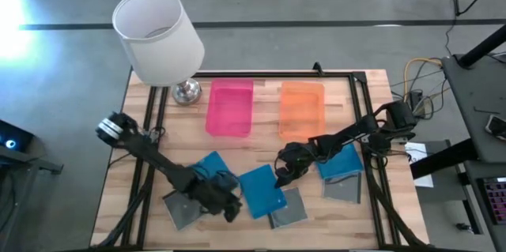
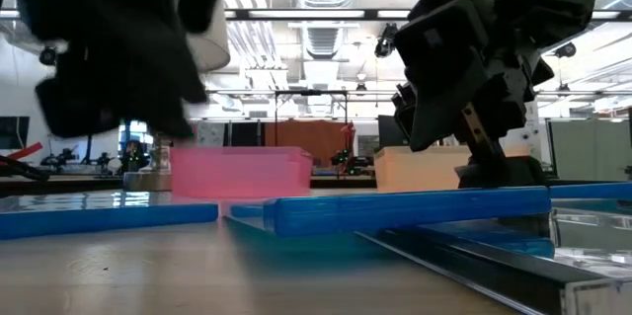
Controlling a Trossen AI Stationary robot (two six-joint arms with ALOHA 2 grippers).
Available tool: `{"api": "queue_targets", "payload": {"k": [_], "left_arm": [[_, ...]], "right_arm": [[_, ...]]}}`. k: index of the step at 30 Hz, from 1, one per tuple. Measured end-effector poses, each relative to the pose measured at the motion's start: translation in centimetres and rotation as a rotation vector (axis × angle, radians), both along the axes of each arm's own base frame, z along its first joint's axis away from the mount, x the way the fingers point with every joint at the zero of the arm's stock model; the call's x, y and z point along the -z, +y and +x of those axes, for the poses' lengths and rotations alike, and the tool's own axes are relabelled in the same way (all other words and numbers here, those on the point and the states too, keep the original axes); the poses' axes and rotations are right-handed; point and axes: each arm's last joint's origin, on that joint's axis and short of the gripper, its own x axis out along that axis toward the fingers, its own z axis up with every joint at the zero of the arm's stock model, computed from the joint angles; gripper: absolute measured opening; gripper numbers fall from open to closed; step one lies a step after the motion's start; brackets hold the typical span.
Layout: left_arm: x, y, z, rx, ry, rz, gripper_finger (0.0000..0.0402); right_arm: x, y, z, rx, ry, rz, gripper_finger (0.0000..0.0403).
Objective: Pick & place jewel cases by type
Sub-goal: Put the middle blue cd case into the pink bin
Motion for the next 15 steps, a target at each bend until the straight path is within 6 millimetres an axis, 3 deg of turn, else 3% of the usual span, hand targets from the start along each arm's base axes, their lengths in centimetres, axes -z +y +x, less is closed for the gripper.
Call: {"api": "queue_targets", "payload": {"k": [7,15], "left_arm": [[3.0,-1.4,2.7,0.091,0.086,-0.010,0.0114],[4.4,-0.5,4.6,0.056,0.057,0.002,0.0113]], "right_arm": [[1.1,0.6,0.0,0.081,0.039,0.025,0.0306],[1.5,2.2,1.1,0.092,0.026,0.037,0.0302]]}}
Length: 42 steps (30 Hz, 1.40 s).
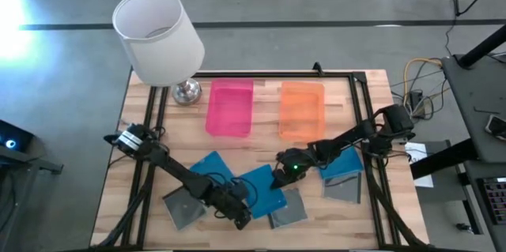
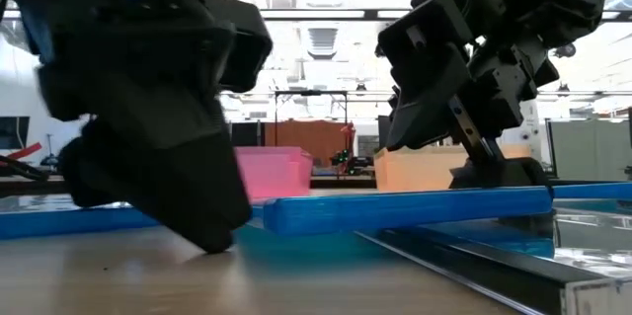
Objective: Pick & place jewel cases by type
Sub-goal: Put the middle blue cd case into the pink bin
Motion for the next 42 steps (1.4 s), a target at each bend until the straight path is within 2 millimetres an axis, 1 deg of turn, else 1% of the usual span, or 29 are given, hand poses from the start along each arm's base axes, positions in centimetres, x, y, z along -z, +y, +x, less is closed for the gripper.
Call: {"api": "queue_targets", "payload": {"k": [6,10,12,15,19,21,23,25,29,33,35,38,40,42], "left_arm": [[0.1,1.2,0.9,0.013,-0.030,0.039,0.0113],[0.1,1.5,1.0,0.007,-0.036,0.054,0.0113],[0.1,1.5,1.0,0.005,-0.039,0.060,0.0114],[-0.1,1.3,0.9,0.008,-0.041,0.062,0.0114],[-0.6,0.7,0.3,-0.009,-0.060,0.089,0.0114],[-1.1,0.5,-0.3,-0.046,-0.066,0.122,0.0114],[-1.7,0.4,-0.9,-0.091,-0.071,0.164,0.0114],[-2.9,0.4,-1.6,-0.139,-0.079,0.192,0.0114],[-4.8,1.0,-3.1,-0.227,-0.079,0.258,0.0114],[-7.6,2.1,-4.5,-0.337,-0.125,0.314,0.0114],[-8.9,2.9,-5.4,-0.407,-0.144,0.340,0.0114],[-10.9,4.2,-6.7,-0.527,-0.190,0.369,0.0114],[-12.2,5.1,-7.5,-0.605,-0.234,0.364,0.0114],[-13.1,5.9,-8.4,-0.662,-0.268,0.354,0.0114]], "right_arm": [[-0.8,0.2,0.6,-0.017,-0.040,-0.020,0.0284],[-1.3,0.2,0.6,-0.028,-0.058,-0.032,0.0253],[-1.9,0.2,0.4,-0.025,-0.065,-0.047,0.0227],[-2.9,-0.1,-0.1,-0.010,-0.056,-0.094,0.0178],[-5.4,-1.3,-0.8,0.046,-0.079,-0.146,0.0103],[-6.4,-1.9,-1.3,0.064,-0.089,-0.161,0.0068],[-8.0,-2.8,-1.7,0.088,-0.124,-0.177,0.0041],[-9.5,-3.9,-2.0,0.118,-0.168,-0.185,0.0030],[-12.1,-6.9,-2.6,0.237,-0.255,-0.200,0.0030],[-14.9,-11.4,-2.5,0.384,-0.348,-0.241,0.0041],[-16.2,-14.0,-2.4,0.499,-0.379,-0.275,0.0043],[-17.6,-17.8,-2.2,0.603,-0.408,-0.334,0.0041],[-17.8,-20.1,-2.0,0.623,-0.400,-0.340,0.0039],[-18.0,-21.9,-0.7,0.593,-0.411,-0.339,0.0039]]}}
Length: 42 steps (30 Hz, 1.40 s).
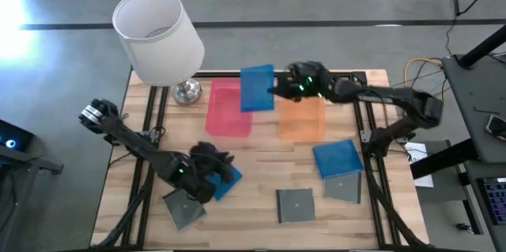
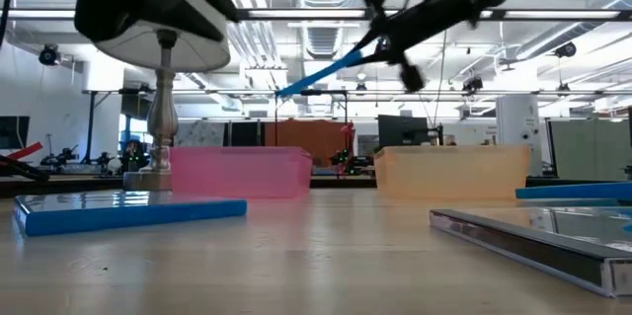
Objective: Pick & place jewel cases by type
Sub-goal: Put the middle blue cd case into the pink bin, then put the left blue cd case into the pink bin
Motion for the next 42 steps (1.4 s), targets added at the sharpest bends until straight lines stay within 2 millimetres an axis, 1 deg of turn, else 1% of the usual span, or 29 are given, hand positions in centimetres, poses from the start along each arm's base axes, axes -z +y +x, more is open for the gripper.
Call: {"api": "queue_targets", "payload": {"k": [2,3,7,9,11,14,17,19,21,23,25,27,29,30,31,33,34,35,36,37,39,40,42], "left_arm": [[-0.8,0.7,-0.6,-0.028,-0.033,0.003,0.0114],[-1.1,1.0,-0.9,-0.035,-0.051,0.001,0.0114],[-2.1,1.9,-2.0,-0.057,-0.092,0.005,0.0114],[-2.5,2.1,-2.4,-0.058,-0.095,0.005,0.0114],[-2.9,2.3,-2.9,-0.054,-0.091,0.006,0.0114],[-3.2,2.5,-3.8,-0.032,-0.066,0.008,0.0114],[-3.2,2.7,-4.8,0.001,-0.001,0.012,0.0114],[-3.0,2.8,-5.6,0.013,0.049,0.006,0.0114],[-2.7,3.0,-6.5,0.003,0.079,-0.004,0.0114],[-2.2,3.2,-7.5,-0.011,0.096,-0.012,0.0114],[-1.7,3.4,-8.4,-0.025,0.096,-0.032,0.0114],[-1.3,3.4,-9.0,-0.029,0.082,-0.053,0.0114],[-1.0,3.4,-9.6,-0.024,0.065,-0.064,0.0114],[-0.9,3.4,-9.8,-0.022,0.057,-0.065,0.0114],[-0.9,3.4,-10.0,-0.020,0.047,-0.065,0.0114],[-0.6,3.5,-10.3,-0.020,0.041,-0.063,0.0114],[-0.5,3.6,-10.3,-0.019,0.044,-0.060,0.0114],[-0.5,3.6,-10.4,-0.019,0.044,-0.061,0.0114],[-0.4,3.6,-10.4,-0.019,0.044,-0.061,0.0114],[-0.3,3.7,-10.4,-0.019,0.049,-0.059,0.0114],[-0.2,3.6,-10.4,-0.016,0.054,-0.065,0.0114],[-0.1,3.6,-10.5,-0.013,0.064,-0.072,0.0114],[0.2,3.6,-10.5,-0.007,0.082,-0.086,0.0114]], "right_arm": [[0.6,-1.1,2.0,-0.040,0.024,0.006,0.0040],[1.1,-1.5,3.3,-0.062,0.033,0.011,0.0042],[4.1,-2.1,8.8,-0.141,0.098,0.049,0.0061],[5.2,-2.4,10.7,-0.138,0.137,0.059,0.0078],[6.1,-2.9,11.9,-0.122,0.169,0.079,0.0099],[7.2,-3.1,12.9,-0.120,0.194,0.129,0.0136],[6.7,-2.7,13.7,-0.116,0.174,0.133,0.0172],[6.3,-2.5,13.7,-0.125,0.197,0.123,0.0193],[6.3,-2.3,13.2,-0.156,0.281,0.098,0.0211],[6.0,-2.0,12.4,-0.208,0.393,0.057,0.0226],[5.2,-1.4,11.3,-0.281,0.512,0.008,0.0237],[4.7,-0.5,10.1,-0.352,0.676,-0.035,0.0244],[4.4,0.3,9.0,-0.399,0.812,-0.111,0.0250],[3.9,0.7,8.7,-0.416,0.852,-0.163,0.0253],[3.1,1.2,8.5,-0.439,0.852,-0.221,0.0255],[0.7,2.2,8.1,-0.502,0.767,-0.318,0.0257],[-0.2,2.7,7.8,-0.538,0.726,-0.327,0.0258],[-0.6,3.2,7.8,-0.568,0.700,-0.313,0.0258],[-0.8,3.7,7.7,-0.587,0.682,-0.277,0.0258],[-0.5,4.1,7.7,-0.598,0.681,-0.228,0.0257],[0.8,5.0,7.9,-0.625,0.707,-0.134,0.0255],[1.3,5.6,8.0,-0.641,0.712,-0.108,0.0254],[1.4,6.9,8.3,-0.671,0.706,-0.096,0.0250]]}}
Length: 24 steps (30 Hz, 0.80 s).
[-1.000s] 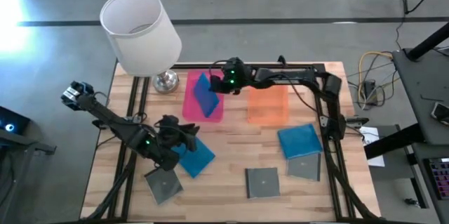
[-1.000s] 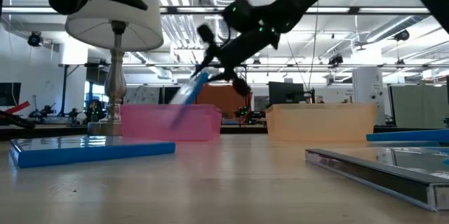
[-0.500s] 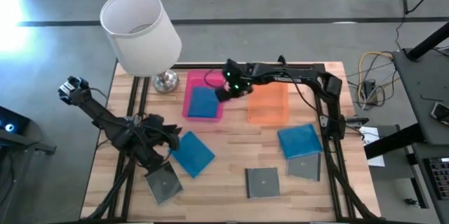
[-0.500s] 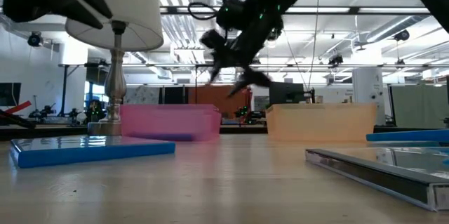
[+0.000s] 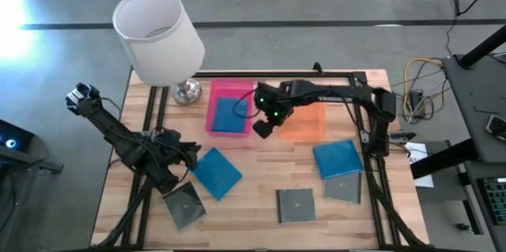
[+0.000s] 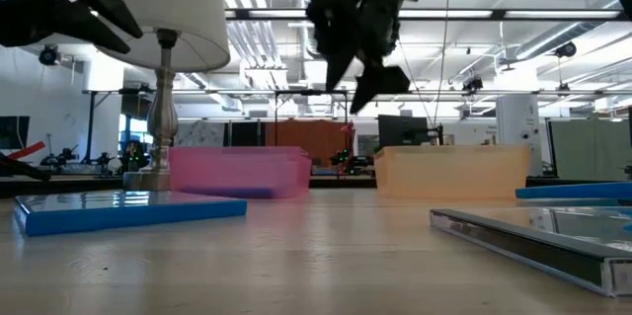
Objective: Pick & place jewel cases by type
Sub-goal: Put the left blue cd case into the pink bin
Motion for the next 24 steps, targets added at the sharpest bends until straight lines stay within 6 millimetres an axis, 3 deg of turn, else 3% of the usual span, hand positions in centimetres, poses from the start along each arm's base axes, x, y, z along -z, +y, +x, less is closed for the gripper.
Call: {"api": "queue_targets", "payload": {"k": [6,14,24], "left_arm": [[0.9,-0.1,0.0,0.010,0.012,-0.032,0.0114],[1.9,-0.4,0.3,0.016,-0.018,-0.077,0.0114],[3.5,-0.8,0.7,0.035,-0.065,-0.162,0.0114]], "right_arm": [[3.1,4.0,1.3,-0.075,0.096,0.039,0.0242],[7.8,5.8,2.7,-0.108,0.204,0.096,0.0239],[9.0,6.2,3.0,-0.110,0.209,0.057,0.0235]]}}
